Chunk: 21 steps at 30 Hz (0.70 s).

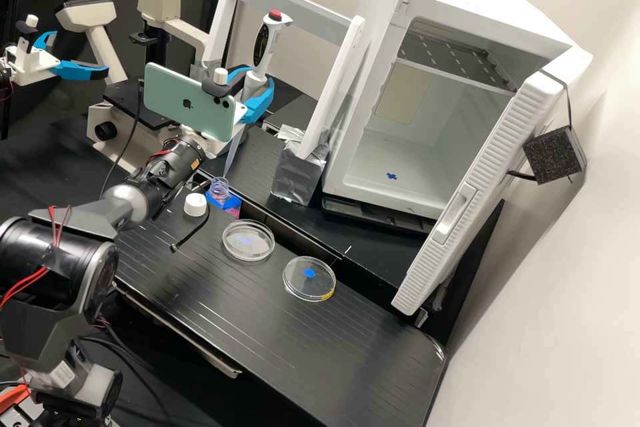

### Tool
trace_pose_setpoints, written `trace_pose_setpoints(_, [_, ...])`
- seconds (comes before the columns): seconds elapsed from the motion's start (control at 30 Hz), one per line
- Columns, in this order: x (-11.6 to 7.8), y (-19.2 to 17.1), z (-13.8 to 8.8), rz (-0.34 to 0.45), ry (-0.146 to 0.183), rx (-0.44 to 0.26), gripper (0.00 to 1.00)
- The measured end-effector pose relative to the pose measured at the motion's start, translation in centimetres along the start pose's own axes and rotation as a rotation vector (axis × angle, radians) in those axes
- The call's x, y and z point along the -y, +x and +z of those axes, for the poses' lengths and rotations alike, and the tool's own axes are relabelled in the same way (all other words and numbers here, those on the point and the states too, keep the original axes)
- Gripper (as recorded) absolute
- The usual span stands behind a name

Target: Use the pipette

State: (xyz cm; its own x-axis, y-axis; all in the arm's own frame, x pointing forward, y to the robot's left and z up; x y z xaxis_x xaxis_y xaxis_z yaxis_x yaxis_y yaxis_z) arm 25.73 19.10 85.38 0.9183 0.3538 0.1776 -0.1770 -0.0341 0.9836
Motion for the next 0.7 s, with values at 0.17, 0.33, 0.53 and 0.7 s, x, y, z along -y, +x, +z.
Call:
trace_pose_setpoints(0.17, [0.7, 0.2, 0.5, -0.018, -0.008, 0.015, 0.00])
trace_pose_setpoints(0.33, [1.5, 0.0, 1.1, -0.044, -0.017, 0.034, 0.00])
trace_pose_setpoints(0.53, [2.2, -0.1, 1.7, -0.065, -0.024, 0.048, 0.00])
trace_pose_setpoints(0.7, [2.8, -0.7, 2.4, -0.067, -0.013, 0.061, 0.00])
